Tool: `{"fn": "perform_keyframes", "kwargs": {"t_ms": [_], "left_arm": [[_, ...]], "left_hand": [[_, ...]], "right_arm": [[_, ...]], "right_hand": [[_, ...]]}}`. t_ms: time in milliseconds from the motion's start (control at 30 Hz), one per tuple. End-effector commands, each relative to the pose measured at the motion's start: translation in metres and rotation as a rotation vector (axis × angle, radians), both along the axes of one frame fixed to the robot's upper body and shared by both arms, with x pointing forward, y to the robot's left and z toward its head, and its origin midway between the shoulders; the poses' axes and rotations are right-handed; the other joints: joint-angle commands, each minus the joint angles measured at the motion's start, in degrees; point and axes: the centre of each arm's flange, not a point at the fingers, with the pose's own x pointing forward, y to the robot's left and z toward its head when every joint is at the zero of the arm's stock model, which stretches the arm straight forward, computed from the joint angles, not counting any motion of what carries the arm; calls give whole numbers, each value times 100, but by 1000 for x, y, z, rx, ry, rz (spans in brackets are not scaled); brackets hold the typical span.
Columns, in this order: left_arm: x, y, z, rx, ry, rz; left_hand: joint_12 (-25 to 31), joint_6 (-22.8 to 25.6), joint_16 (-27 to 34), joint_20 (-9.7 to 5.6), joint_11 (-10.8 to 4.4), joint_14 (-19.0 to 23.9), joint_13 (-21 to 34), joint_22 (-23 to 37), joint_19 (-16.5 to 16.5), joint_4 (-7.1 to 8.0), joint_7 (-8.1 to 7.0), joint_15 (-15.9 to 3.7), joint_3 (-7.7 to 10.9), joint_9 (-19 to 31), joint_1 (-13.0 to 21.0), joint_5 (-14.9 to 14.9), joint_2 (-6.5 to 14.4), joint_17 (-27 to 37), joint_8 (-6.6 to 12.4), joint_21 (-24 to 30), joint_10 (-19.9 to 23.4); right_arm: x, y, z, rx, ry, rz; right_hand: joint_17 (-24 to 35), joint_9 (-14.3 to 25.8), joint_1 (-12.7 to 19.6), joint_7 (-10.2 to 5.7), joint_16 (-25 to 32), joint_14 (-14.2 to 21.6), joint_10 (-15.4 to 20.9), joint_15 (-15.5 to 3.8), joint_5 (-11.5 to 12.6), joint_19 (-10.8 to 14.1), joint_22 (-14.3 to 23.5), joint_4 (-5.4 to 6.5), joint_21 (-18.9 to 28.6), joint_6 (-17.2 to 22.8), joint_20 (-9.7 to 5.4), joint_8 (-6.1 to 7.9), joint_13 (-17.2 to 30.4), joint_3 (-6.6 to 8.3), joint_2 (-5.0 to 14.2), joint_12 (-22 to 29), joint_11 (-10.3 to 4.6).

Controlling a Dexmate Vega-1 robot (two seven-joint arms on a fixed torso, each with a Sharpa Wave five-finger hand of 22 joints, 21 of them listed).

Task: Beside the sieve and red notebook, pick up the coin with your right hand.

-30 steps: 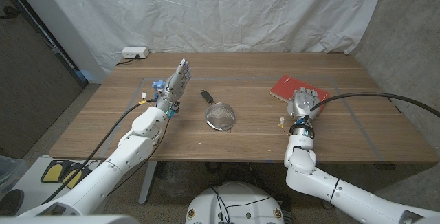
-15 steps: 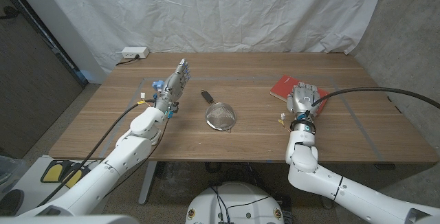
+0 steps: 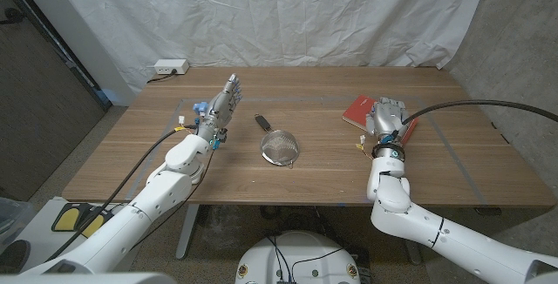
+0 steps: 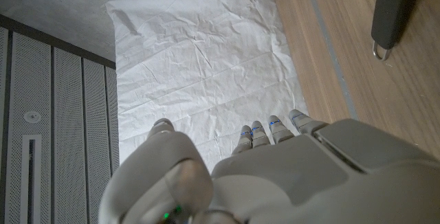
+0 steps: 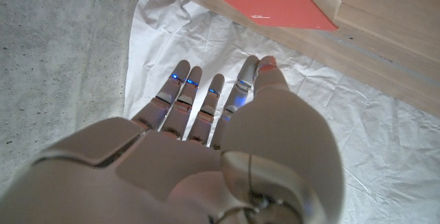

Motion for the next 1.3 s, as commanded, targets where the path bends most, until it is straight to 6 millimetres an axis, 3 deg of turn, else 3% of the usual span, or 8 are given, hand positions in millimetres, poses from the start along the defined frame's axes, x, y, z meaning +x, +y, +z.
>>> {"fn": "perform_keyframes", "kwargs": {"t_ms": [33,300,1300], "left_arm": [[6,-3,-2,2,12,-6],[9,-4,-1,7,13,-16],[22,-3,-4,9,35,-31]], "left_hand": [[-9,-28,5,-22,5,-14,26,19,-2,4,-11,-29,-39,18,28,-2,55,19,6,-6,-33],[-4,-20,10,-57,59,-3,26,19,7,1,3,-19,-47,18,38,-3,62,18,10,-3,-20],[-9,-21,6,-57,33,-11,25,18,3,-8,15,-26,-74,19,69,-7,82,18,11,-7,-32]], "right_arm": [[-8,-3,24,32,-14,35],[-15,-5,39,65,-17,83],[-34,0,73,52,-79,88]], "right_hand": [[14,-40,-13,-430,-12,-33,18,-364,41,-11,16,16,53,502,-149,-33,10,-11,-12,-9,1],[15,-128,-13,-435,-27,-62,13,-344,54,-45,12,21,62,515,-152,-66,4,-20,-19,-21,20],[19,-384,-2,-439,-30,-54,58,-320,90,-68,-2,30,122,562,-121,-143,-12,-42,-24,-36,-8]]}}
